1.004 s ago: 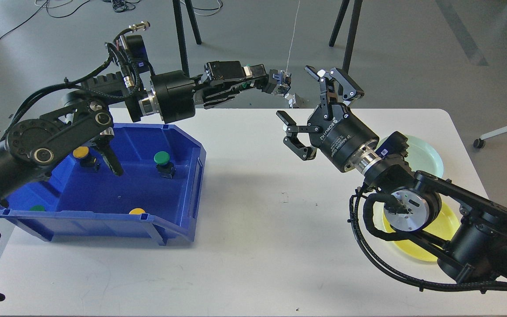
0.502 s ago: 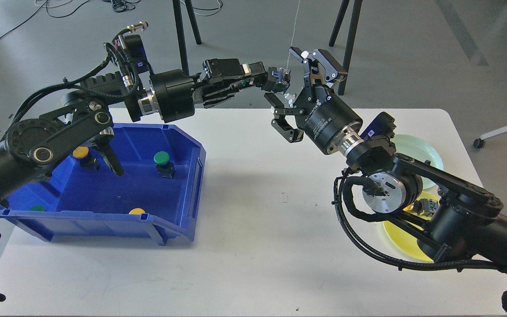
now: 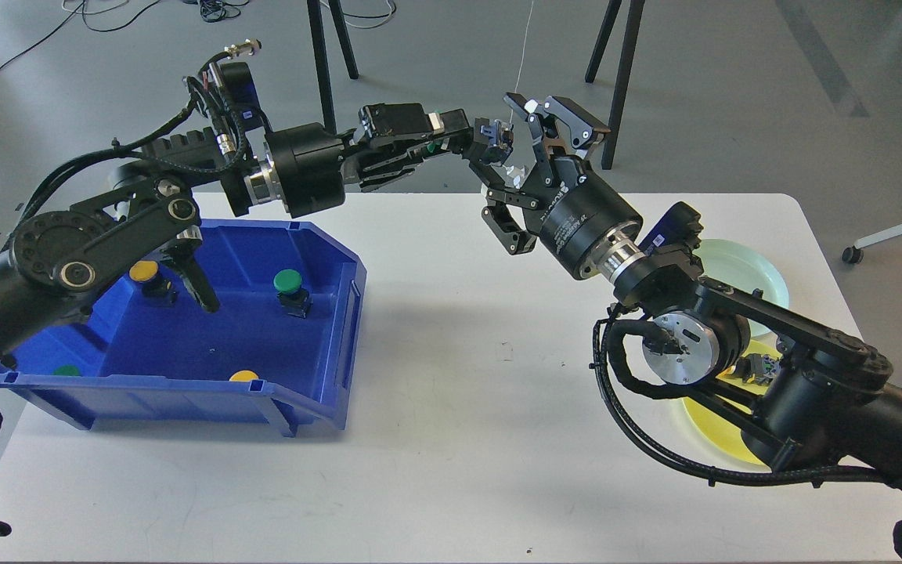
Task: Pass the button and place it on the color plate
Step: 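Bring the right gripper to the left gripper and grasp the green button, then open the left gripper and pull the right gripper away with the button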
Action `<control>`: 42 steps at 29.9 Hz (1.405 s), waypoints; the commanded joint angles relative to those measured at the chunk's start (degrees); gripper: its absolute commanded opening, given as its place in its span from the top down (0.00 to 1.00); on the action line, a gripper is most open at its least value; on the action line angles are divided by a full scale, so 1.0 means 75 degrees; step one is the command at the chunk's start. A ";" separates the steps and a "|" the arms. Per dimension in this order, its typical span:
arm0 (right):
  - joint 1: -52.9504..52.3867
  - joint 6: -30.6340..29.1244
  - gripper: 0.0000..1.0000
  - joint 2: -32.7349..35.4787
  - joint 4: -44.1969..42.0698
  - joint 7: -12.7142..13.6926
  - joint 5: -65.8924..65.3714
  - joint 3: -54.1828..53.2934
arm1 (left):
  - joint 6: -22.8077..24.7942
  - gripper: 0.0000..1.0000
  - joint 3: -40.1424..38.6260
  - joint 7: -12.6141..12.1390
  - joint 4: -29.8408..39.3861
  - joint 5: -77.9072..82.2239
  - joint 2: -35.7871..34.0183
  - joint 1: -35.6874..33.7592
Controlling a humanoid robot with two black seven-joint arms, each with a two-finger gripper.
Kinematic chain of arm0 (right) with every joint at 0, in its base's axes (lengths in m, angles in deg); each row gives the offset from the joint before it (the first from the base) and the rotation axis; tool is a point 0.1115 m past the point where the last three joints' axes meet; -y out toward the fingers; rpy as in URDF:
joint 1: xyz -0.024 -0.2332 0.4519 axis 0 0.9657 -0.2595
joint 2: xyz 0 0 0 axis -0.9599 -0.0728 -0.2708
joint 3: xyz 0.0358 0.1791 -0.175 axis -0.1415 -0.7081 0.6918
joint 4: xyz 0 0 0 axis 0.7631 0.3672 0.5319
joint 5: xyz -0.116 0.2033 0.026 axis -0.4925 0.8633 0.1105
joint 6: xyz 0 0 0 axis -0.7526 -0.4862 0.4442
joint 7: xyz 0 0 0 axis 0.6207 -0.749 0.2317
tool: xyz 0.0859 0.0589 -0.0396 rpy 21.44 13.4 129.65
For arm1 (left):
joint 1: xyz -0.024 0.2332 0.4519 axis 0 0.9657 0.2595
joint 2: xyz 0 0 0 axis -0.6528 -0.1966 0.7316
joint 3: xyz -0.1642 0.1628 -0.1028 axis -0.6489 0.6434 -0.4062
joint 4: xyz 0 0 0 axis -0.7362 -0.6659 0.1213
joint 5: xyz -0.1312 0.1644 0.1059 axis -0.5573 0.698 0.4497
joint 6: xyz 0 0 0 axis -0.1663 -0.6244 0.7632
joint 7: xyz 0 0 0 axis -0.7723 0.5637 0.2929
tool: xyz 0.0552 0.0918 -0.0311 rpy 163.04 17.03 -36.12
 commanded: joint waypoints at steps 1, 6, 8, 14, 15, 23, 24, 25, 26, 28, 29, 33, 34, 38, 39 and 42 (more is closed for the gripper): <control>-0.0005 0.0000 0.29 -0.0011 0.0000 0.0001 -0.0021 0.0072 | 0.0000 0.90 -0.0006 0.0000 -0.0003 -0.0001 0.0003 0.0000; -0.0005 0.0000 0.29 0.0000 0.0000 0.0001 -0.0021 0.0072 | 0.0000 0.90 -0.0006 0.0000 -0.0003 -0.0001 0.0003 -0.0012; -0.0016 0.0000 0.29 0.0000 0.0000 0.0001 -0.0021 0.0072 | 0.0000 0.90 -0.0006 0.0000 -0.0003 0.0010 0.0003 -0.0012; -0.0028 0.0000 0.31 0.0000 -0.0011 -0.0011 -0.0021 0.0025 | 0.0000 0.90 -0.0006 0.0000 -0.0050 -0.0001 0.0003 -0.0012; -0.0028 0.0000 0.31 0.0000 -0.0011 -0.0011 -0.0021 0.0013 | 0.0000 0.90 -0.0006 0.0000 -0.0050 -0.0001 0.0003 -0.0012; -0.0016 0.0000 0.37 0.0000 0.0000 -0.0187 -0.0021 0.0001 | 0.0000 0.90 -0.0006 0.0000 -0.0050 -0.0001 0.0003 -0.0012; -0.0016 0.0000 0.38 0.0000 0.0000 -0.0187 -0.0021 0.0001 | 0.0000 0.90 -0.0006 0.0000 -0.0062 -0.0001 0.0003 0.0000; -0.0016 0.0000 0.40 0.0000 0.0000 -0.0187 -0.0021 0.0001 | 0.0000 0.90 -0.0006 0.0000 -0.0062 -0.0001 0.0003 -0.0012; -0.0005 0.0000 0.42 0.0000 0.0000 -0.0199 -0.0021 0.0001 | 0.0000 0.90 -0.0006 0.0000 -0.0062 -0.0001 0.0003 -0.0012; -0.0016 0.0000 0.46 0.0000 0.0012 -0.0199 -0.0021 0.0001 | 0.0000 0.89 -0.0006 0.0000 -0.0062 -0.0001 0.0003 -0.0012; -0.0016 -0.0012 0.52 0.0000 0.0012 -0.0199 -0.0032 0.0013 | 0.0000 0.89 -0.0006 0.0000 -0.0062 -0.0001 0.0003 -0.0012; -0.0040 -0.0012 0.70 0.0012 0.0047 -0.0199 -0.0289 0.0048 | 0.0000 0.89 -0.0006 0.0000 -0.0062 0.0011 -0.0009 0.0000; -0.0040 -0.0012 0.74 0.0012 0.0047 -0.0187 -0.0337 0.0060 | 0.0000 0.88 -0.0006 0.0000 -0.0062 -0.0001 -0.0009 -0.0012; -0.0040 0.0023 0.89 0.0012 0.0059 -0.0187 -0.0349 0.0072 | 0.0000 0.88 -0.0006 0.0000 -0.0062 0.0011 -0.0009 0.0000; -0.0040 0.0023 0.90 0.0024 0.0059 -0.0187 -0.0349 0.0072 | 0.0000 0.87 -0.0006 0.0000 -0.0062 0.0011 -0.0009 0.0000; -0.0051 0.0035 0.91 0.0059 0.0070 -0.0187 -0.0349 0.0083 | 0.0000 0.86 -0.0006 0.0000 -0.0062 0.0011 -0.0009 0.0000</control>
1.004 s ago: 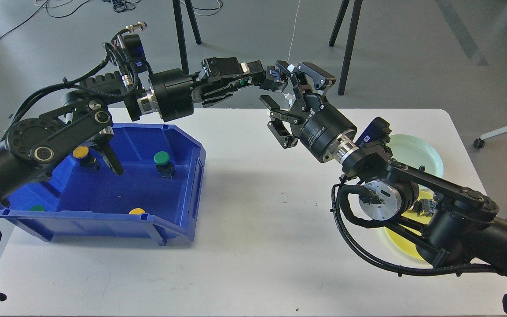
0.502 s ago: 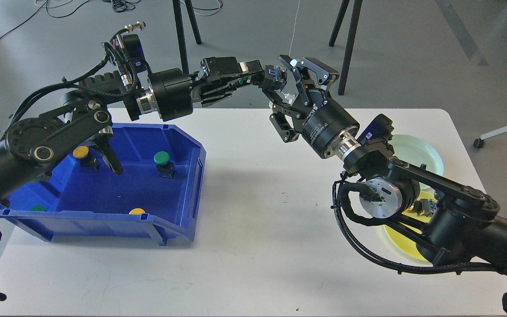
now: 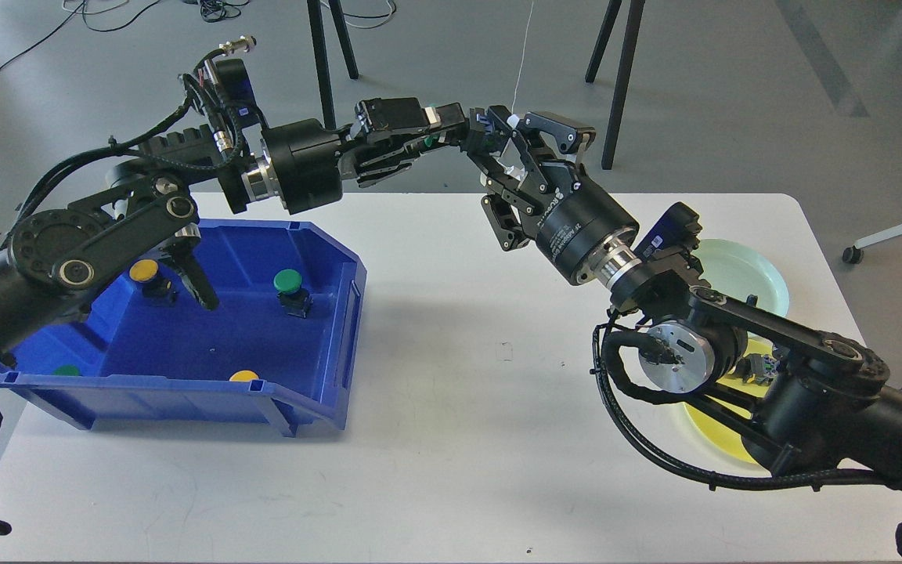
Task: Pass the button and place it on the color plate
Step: 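Open the left gripper and pull the right gripper away with the button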
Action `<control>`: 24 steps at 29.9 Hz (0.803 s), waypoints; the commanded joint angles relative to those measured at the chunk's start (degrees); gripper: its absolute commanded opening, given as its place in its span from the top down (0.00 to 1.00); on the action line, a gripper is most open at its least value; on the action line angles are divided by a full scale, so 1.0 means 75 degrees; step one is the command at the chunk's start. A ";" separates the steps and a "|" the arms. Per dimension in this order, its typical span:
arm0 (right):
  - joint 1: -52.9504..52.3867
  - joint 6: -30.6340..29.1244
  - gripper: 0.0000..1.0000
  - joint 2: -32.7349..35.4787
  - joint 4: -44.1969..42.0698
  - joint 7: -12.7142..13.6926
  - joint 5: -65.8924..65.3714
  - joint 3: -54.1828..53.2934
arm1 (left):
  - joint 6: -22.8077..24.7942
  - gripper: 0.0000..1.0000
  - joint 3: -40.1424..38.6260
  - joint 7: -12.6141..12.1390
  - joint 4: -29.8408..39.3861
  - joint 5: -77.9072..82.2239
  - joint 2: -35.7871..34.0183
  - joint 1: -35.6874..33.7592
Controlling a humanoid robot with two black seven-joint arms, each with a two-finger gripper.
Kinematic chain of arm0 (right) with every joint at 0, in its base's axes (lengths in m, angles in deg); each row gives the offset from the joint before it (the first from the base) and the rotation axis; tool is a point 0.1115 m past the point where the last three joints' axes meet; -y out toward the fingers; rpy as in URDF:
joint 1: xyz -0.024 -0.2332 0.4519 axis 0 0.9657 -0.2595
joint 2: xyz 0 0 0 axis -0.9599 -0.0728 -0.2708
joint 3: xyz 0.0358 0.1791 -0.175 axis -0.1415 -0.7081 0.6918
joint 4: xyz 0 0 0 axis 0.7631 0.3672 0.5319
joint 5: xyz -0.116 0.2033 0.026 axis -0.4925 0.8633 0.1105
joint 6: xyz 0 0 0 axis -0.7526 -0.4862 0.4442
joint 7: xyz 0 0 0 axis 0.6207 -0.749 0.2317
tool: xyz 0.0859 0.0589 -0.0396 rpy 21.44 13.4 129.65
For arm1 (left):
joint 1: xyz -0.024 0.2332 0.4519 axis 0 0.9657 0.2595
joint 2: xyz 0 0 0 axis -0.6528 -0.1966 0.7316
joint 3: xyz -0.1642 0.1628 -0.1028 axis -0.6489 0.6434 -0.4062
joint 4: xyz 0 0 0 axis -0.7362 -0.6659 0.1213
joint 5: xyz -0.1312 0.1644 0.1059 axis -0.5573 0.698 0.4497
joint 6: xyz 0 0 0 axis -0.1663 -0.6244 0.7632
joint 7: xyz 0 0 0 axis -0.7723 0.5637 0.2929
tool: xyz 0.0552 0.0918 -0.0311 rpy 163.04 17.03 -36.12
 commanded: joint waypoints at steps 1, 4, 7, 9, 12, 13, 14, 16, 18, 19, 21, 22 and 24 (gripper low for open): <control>-0.0015 0.0021 0.91 0.0030 0.0015 -0.0005 -0.0005 0.0010 | 0.0001 0.84 -0.0008 -0.0009 -0.0002 0.0004 -0.0001 0.0002; -0.0015 0.0009 0.93 0.0042 0.0015 0.0006 -0.0017 0.0022 | 0.0001 0.65 -0.0020 -0.0009 -0.0002 -0.0019 0.0011 0.0002; -0.0015 -0.0002 0.96 0.0065 0.0015 0.0006 -0.0029 0.0045 | 0.0001 0.32 -0.0067 -0.0009 -0.0014 -0.0241 0.0023 0.0025; -0.0003 -0.0003 0.98 0.0066 0.0015 0.0018 -0.0029 0.0045 | 0.0001 0.20 -0.0055 -0.0009 -0.0130 -0.0626 0.0023 0.0026; 0.0020 0.0009 0.99 0.0066 -0.0008 0.0018 -0.0017 0.0057 | 0.0001 0.13 -0.0044 -0.0009 -0.0307 -0.0956 0.0023 0.0026; 0.0055 0.0021 0.99 0.0077 -0.0008 0.0018 -0.0017 0.0045 | 0.0001 0.13 -0.0044 -0.0009 -0.0319 -0.0957 0.0023 0.0026; 0.0090 0.0032 0.99 0.0089 -0.0008 0.0018 -0.0017 0.0034 | 0.0001 0.12 -0.0044 -0.0009 -0.0330 -0.0957 0.0023 0.0026; 0.0161 0.0114 0.99 0.0159 -0.0008 0.0018 -0.0017 -0.0048 | 0.0001 0.12 -0.0055 -0.0009 -0.0342 -0.0968 0.0023 0.0037; 0.0301 0.0278 0.99 0.0369 -0.0008 0.0018 -0.0005 -0.0153 | 0.0001 0.11 -0.0044 -0.0009 -0.0377 -0.0968 0.0023 0.0037; 0.0429 0.0406 0.99 0.0451 -0.0020 0.0018 0.0006 -0.0305 | 0.0001 0.11 -0.0044 -0.0009 -0.0377 -0.0968 0.0023 0.0037; 0.0838 0.0699 0.99 0.0476 -0.0067 0.0041 0.0100 -0.0900 | 0.0001 0.11 -0.0044 -0.0009 -0.0389 -0.0968 0.0023 0.0037; 0.1131 0.0851 0.99 0.0453 -0.0090 0.0065 0.0170 -0.1275 | 0.0001 0.11 -0.0044 -0.0009 -0.0389 -0.0980 0.0023 0.0037; 0.1787 0.1144 0.99 0.0405 -0.0102 0.0100 0.0602 -0.2166 | 0.0001 0.11 -0.0044 -0.0009 -0.0389 -0.0968 0.0035 0.0037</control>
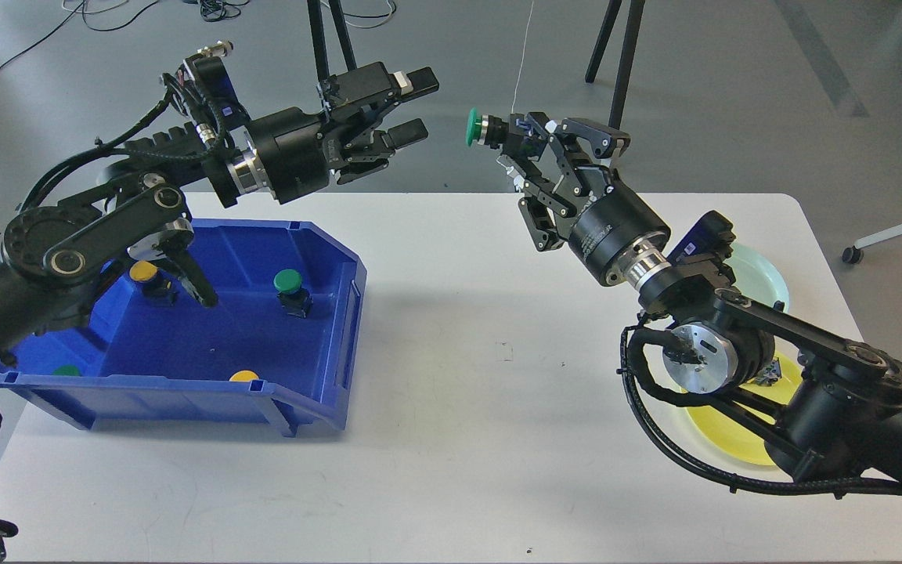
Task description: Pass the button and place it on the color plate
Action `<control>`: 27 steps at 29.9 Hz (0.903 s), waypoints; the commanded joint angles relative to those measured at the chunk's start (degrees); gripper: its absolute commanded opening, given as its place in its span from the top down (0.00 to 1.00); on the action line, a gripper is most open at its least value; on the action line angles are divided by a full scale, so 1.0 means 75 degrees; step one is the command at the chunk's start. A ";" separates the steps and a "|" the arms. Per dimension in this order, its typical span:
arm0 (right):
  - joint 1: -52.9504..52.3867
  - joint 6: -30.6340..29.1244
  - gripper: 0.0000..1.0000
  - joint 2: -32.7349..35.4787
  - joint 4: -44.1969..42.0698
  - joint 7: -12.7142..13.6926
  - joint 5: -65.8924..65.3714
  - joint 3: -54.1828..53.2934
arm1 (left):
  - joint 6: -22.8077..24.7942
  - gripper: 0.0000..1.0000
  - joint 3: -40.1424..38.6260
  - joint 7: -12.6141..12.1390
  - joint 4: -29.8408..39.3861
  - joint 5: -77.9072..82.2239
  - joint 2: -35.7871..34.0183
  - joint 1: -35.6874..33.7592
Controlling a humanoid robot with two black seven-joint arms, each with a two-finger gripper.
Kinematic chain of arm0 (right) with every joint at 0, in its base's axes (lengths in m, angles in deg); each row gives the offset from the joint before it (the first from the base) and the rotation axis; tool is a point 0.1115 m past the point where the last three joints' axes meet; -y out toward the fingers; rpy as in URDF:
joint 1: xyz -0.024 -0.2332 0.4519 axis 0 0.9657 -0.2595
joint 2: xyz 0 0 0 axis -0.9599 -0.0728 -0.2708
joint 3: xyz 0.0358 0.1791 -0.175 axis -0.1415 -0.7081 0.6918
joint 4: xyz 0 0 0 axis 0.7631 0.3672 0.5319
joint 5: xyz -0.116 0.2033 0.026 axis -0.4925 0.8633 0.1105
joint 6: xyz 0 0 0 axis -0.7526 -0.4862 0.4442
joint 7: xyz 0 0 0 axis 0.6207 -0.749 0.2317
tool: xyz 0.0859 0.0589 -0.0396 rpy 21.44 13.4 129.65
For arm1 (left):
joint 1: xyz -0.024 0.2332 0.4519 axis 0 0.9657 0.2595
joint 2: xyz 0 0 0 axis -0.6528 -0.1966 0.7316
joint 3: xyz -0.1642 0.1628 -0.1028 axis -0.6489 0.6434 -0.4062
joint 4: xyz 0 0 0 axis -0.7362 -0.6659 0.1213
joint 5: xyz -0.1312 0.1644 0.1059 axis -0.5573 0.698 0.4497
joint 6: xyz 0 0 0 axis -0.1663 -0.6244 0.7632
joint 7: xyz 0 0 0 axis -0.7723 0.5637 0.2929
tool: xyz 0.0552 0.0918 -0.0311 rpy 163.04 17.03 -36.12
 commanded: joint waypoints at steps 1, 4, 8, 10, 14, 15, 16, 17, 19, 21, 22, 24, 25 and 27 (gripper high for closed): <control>0.1117 0.0544 0.99 -0.0048 -0.0052 0.0050 0.0808 -0.1502 | -0.0001 0.11 0.0003 -0.0001 -0.0004 -0.0008 0.0010 0.0000; 0.1646 0.1068 0.99 -0.0118 -0.0297 0.0027 0.1793 -0.2313 | -0.0001 0.10 0.0003 -0.0001 -0.0004 0.0004 0.0022 0.0001; 0.1870 0.1068 0.99 -0.0562 -0.1046 0.0038 0.2298 -0.3075 | -0.0001 0.10 0.0003 -0.0001 -0.0004 0.0004 0.0033 0.0012; 0.1882 0.1068 0.99 -0.0704 -0.1573 0.0038 0.2720 -0.3345 | -0.0001 0.10 0.0003 -0.0001 -0.0015 0.0004 0.0033 0.0012; 0.1801 0.1068 0.99 -0.0845 -0.2593 0.0061 0.3248 -0.3615 | -0.0001 0.10 0.0003 -0.0001 -0.0027 0.0004 0.0033 0.0024; 0.1765 0.1068 0.99 -0.0856 -0.2885 0.0085 0.3272 -0.3651 | -0.0001 0.10 0.0003 -0.0001 -0.0027 0.0004 0.0033 0.0024; 0.1730 0.1068 0.99 -0.0891 -0.3155 0.0108 0.3307 -0.3663 | -0.0001 0.10 0.0003 -0.0001 -0.0027 0.0004 0.0033 0.0012; 0.1625 0.1068 0.99 -0.0996 -0.3471 0.0178 0.3354 -0.3674 | -0.0001 0.10 0.0003 -0.0001 -0.0027 0.0004 0.0033 0.0012; 0.1484 0.1068 0.97 -0.1230 -0.4046 0.0307 0.3436 -0.3686 | -0.0001 0.10 0.0003 -0.0001 -0.0039 -0.0008 0.0033 0.0012; 0.1402 0.1068 0.89 -0.1372 -0.4538 0.0343 0.3460 -0.3686 | -0.0001 0.09 0.0003 -0.0001 -0.0039 -0.0008 0.0033 0.0024; 0.1378 0.1068 0.84 -0.1384 -0.4645 0.0354 0.3460 -0.3686 | -0.0001 0.09 0.0003 -0.0001 -0.0027 -0.0008 0.0033 0.0012; 0.1366 0.1068 0.72 -0.1384 -0.4705 0.0366 0.3460 -0.3675 | -0.0001 0.09 0.0003 -0.0001 -0.0039 -0.0008 0.0033 0.0012; 0.1366 0.1068 0.63 -0.1395 -0.4716 0.0378 0.3460 -0.3675 | -0.0001 0.09 -0.0009 -0.0001 -0.0039 -0.0008 0.0033 0.0012; 0.1355 0.1068 0.52 -0.1396 -0.4728 0.0378 0.3460 -0.3686 | -0.0001 0.09 0.0003 -0.0001 -0.0039 -0.0008 0.0033 0.0024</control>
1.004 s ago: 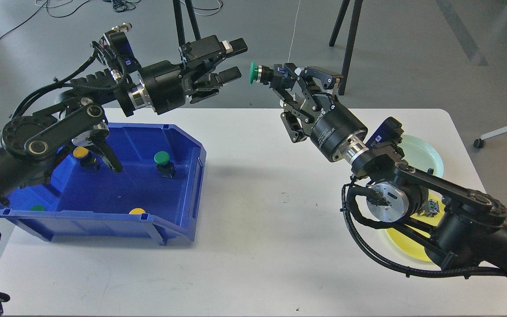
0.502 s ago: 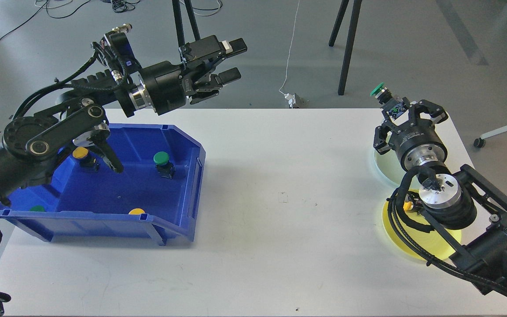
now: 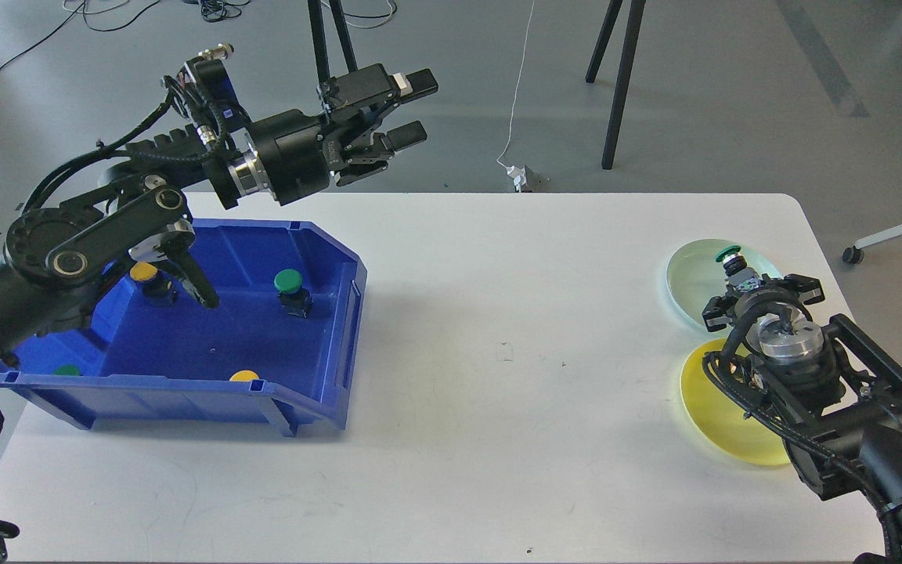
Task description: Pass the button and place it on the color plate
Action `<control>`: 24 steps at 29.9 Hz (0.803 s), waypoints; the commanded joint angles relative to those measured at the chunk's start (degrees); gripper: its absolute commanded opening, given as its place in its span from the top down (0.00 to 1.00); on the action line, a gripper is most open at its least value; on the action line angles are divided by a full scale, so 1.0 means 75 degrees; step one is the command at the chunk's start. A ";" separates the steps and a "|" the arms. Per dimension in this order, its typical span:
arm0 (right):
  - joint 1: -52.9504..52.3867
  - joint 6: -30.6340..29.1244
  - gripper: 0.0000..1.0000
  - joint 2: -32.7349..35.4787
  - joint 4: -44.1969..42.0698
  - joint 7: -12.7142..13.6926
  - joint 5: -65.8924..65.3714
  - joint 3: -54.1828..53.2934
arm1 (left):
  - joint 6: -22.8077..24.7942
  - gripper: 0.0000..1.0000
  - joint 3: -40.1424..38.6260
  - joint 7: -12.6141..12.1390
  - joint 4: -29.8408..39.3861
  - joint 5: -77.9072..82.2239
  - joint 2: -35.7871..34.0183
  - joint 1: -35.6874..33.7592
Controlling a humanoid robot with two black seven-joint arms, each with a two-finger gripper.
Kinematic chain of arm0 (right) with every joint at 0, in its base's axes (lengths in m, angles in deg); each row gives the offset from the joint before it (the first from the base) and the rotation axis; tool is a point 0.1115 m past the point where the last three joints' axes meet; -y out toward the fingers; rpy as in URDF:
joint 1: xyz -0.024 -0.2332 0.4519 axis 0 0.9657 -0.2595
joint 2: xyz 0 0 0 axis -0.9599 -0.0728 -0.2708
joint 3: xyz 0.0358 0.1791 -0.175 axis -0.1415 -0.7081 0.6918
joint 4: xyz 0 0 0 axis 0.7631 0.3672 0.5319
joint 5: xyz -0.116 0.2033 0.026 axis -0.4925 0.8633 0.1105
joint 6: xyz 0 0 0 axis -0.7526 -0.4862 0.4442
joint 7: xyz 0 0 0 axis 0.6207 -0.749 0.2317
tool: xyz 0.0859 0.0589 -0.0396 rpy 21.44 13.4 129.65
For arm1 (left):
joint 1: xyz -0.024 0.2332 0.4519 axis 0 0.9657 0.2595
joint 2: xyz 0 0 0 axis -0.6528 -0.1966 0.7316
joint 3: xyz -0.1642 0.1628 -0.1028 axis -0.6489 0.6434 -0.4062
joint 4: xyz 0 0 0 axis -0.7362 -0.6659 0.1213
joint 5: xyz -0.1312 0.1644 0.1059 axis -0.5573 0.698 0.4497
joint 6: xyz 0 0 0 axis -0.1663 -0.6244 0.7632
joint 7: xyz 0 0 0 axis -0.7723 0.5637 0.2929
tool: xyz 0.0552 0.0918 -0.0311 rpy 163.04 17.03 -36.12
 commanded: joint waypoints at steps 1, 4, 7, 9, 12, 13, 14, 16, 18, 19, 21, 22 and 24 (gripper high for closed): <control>-0.0019 -0.0001 0.50 -0.0012 -0.0051 0.0010 0.0000 0.0000 | 0.0000 0.09 0.0000 -0.0001 0.0010 -0.0002 -0.0001 0.0003; -0.0042 -0.0001 0.31 -0.0001 -0.0086 -0.0002 0.0000 0.0011 | 0.0000 0.09 0.0000 -0.0001 -0.0002 -0.0002 -0.0001 -0.0009; -0.0065 -0.0001 0.12 0.0000 -0.0028 -0.0002 0.0000 0.0011 | 0.0000 0.09 -0.0012 -0.0001 -0.0002 -0.0013 0.0011 -0.0009; -0.0089 -0.0001 0.07 0.0000 0.0019 -0.0002 0.0000 0.0070 | 0.0000 0.08 -0.0024 -0.0001 -0.0013 -0.0071 0.0023 0.0003; -0.0229 -0.0001 0.05 0.0081 0.0380 0.0021 -0.0151 0.0362 | 0.0000 0.08 -0.0094 -0.0001 -0.0339 -0.0667 0.0127 0.0015; -0.0264 -0.0001 0.04 0.0128 0.0731 0.0044 -0.0256 0.0583 | 0.0000 0.08 -0.0141 -0.0001 -0.0504 -0.0971 0.0221 0.0026; -0.0323 -0.0001 0.04 0.0210 0.1163 0.0079 -0.0489 0.0934 | 0.0000 0.08 -0.0199 -0.0001 -0.0679 -0.1380 0.0245 0.0026; -0.0428 -0.0001 0.04 0.0607 0.1961 0.0162 -0.1214 0.1497 | 0.0000 0.07 -0.0246 -0.0001 -0.0810 -0.2165 0.0141 0.0049; -0.0662 -0.0089 0.04 0.1157 0.2688 0.0209 -0.1884 0.2036 | 0.0000 0.06 -0.0270 -0.0001 -0.0869 -0.2940 -0.0140 0.0143; -0.0872 -0.0206 0.04 0.1461 0.2981 0.0209 -0.2095 0.2398 | 0.0000 0.06 -0.0270 -0.0001 -0.0869 -0.3221 -0.0339 0.0190; -0.1317 -0.0417 0.03 0.2117 0.3544 0.0197 -0.2202 0.3265 | 0.0000 0.05 -0.0258 -0.0001 -0.0938 -0.3423 -0.0562 0.0249; -0.1563 -0.0615 0.03 0.2527 0.3860 0.0151 -0.2307 0.3745 | 0.0000 0.05 -0.0270 -0.0001 -0.1055 -0.3458 -0.0656 0.0319; -0.1985 -0.1467 0.03 0.3335 0.4388 0.0103 -0.2320 0.4333 | 0.0000 0.04 -0.0293 -0.0001 -0.1278 -0.3494 -0.0797 0.0482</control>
